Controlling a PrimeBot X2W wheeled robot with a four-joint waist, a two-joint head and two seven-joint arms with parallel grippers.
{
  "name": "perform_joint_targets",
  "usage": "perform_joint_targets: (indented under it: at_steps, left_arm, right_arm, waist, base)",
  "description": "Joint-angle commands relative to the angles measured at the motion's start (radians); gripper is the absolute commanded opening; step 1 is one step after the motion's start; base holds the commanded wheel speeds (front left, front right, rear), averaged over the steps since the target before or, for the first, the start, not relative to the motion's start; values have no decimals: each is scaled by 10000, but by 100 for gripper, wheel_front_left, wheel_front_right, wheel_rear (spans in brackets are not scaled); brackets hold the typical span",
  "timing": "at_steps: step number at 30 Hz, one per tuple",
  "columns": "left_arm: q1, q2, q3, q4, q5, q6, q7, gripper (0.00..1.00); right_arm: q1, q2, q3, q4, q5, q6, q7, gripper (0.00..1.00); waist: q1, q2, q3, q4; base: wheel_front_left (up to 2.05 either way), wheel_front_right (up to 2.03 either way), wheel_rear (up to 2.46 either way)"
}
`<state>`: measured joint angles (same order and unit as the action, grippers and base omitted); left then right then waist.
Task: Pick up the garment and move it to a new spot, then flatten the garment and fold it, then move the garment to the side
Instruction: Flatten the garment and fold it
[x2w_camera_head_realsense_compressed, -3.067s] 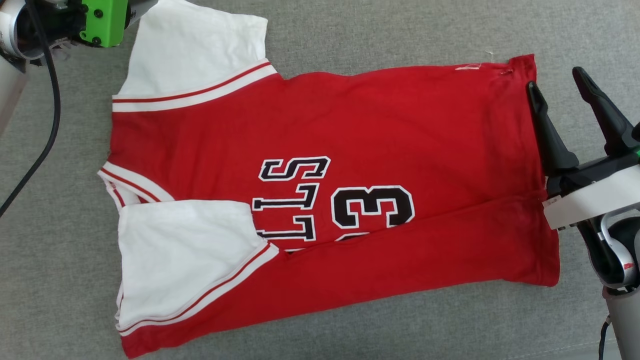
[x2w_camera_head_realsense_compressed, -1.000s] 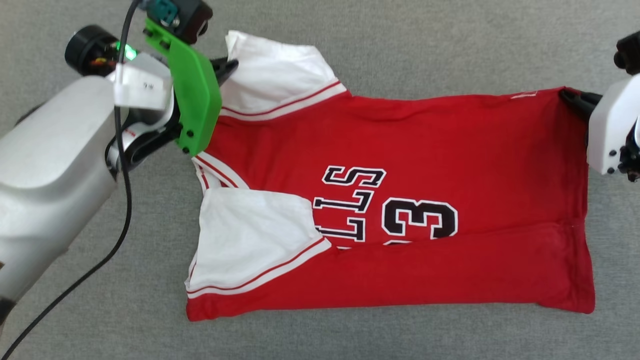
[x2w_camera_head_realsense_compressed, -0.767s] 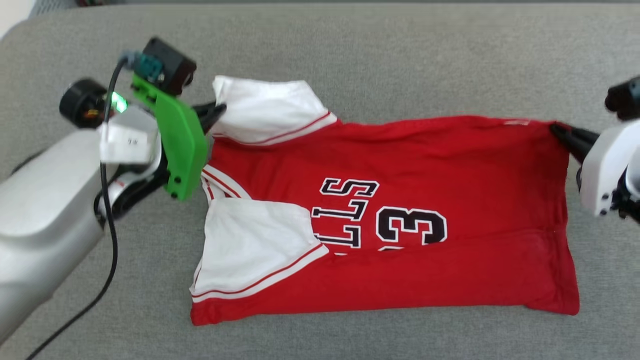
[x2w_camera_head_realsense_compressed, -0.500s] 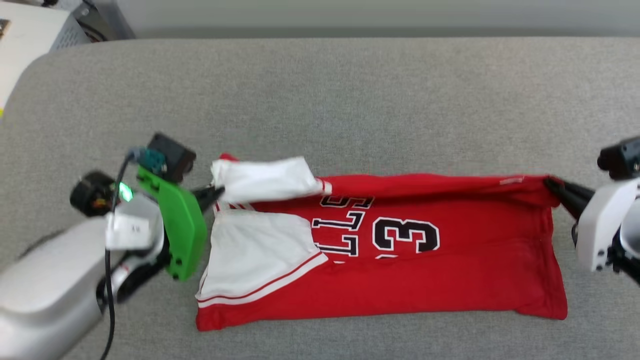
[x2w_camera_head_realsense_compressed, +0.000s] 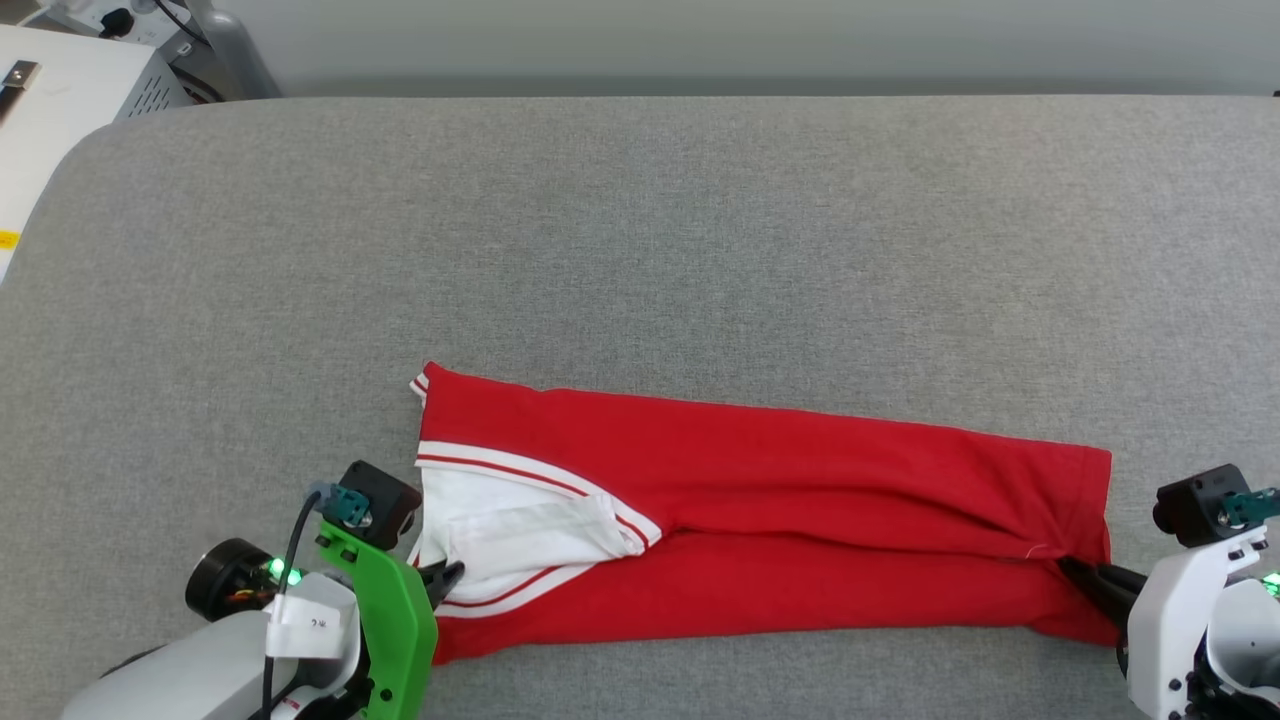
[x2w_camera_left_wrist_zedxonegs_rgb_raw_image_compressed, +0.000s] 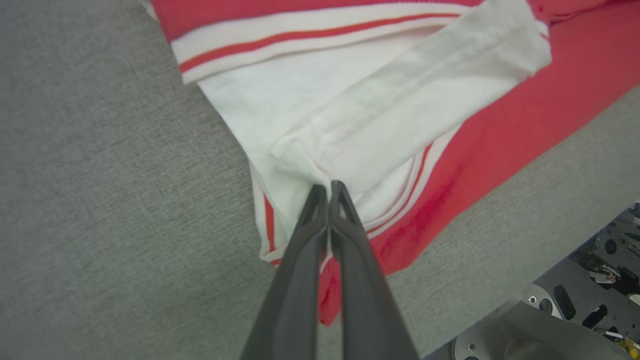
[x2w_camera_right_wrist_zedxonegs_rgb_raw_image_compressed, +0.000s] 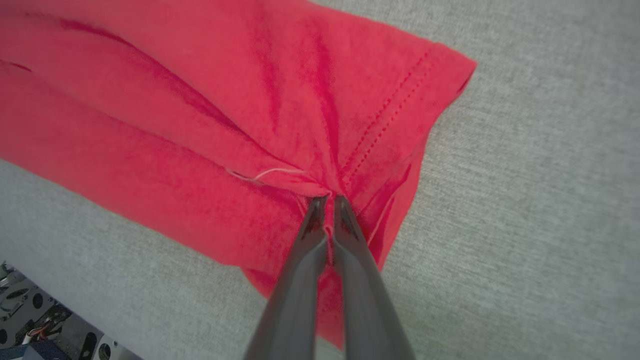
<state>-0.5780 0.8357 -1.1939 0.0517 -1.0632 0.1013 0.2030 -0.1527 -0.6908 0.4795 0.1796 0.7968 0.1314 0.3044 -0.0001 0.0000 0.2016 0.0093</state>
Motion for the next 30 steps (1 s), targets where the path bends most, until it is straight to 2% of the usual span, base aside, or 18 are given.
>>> perform_joint_targets:
  at_steps: [1, 2, 3, 4, 7, 14, 19, 21, 25, 27, 30]
  left_arm:
    - [199, -131, 2, 163, -115, 46, -143, 0]
    - [229, -175, 27, 303, -69, 97, -286, 0]
    - [253, -196, 61, 403, -12, 156, -444, 77]
    - [299, -220, 136, 494, 36, 240, -693, 100]
    - [435, -234, 371, 598, 148, 519, -1382, 100]
    - [801, -330, 1227, 411, 711, 1993, -3647, 100]
    - [993, -712, 1972, 314, 1104, 2984, -4501, 100]
    - [1149, -939, 2427, 291, 1453, 3453, -4613, 100]
    - [1622, -1605, 3636, -21, 2624, 4048, -4641, 100]
    - [2217, -2113, 4508, -244, 3484, 4243, -4644, 100]
    - [2843, -2612, 5333, -388, 4240, 4219, -4645, 100]
  right_arm:
    - [169, 78, -23, 42, 16, -7, 54, 0]
    - [185, 163, -124, 59, 32, -7, -23, 5]
    - [190, 234, -209, 58, 69, -7, -68, 50]
    - [201, 271, -294, 5, 115, -7, -98, 100]
    - [227, 182, -590, -244, 224, -7, -151, 100]
    - [341, -231, -2030, -1270, 1243, -7, 359, 100]
    - [472, -450, -2937, -1216, 1712, -7, 1356, 100]
    - [513, -481, -3239, -989, 1851, -7, 1894, 100]
    - [582, -261, -3529, -543, 1974, -7, 2613, 100]
    - [592, 57, -3597, -241, 2074, -7, 2886, 100]
    - [543, 384, -3493, -29, 2120, -7, 3048, 100]
  waist:
    - [1, 0, 28, -9]
    - [1, 0, 14, -16]
    - [1, 0, -25, -31]
    - [1, 0, -81, -39]
    - [1, 0, -264, -12]
    - [1, 0, -533, 130]
    - [1, 0, -490, 323]
    - [1, 0, -419, 408]
    - [1, 0, -261, 595]
    - [1, 0, -144, 710]
    - [1, 0, -30, 815]
  base:
    - [0, 0, 0]
    - [0, 0, 0]
    - [0, 0, 0]
    - [0, 0, 0]
    - [0, 0, 0]
    - [0, 0, 0]
    - [0, 0, 0]
    - [0, 0, 0]
    - [0, 0, 0]
    - [0, 0, 0]
    - [0, 0, 0]
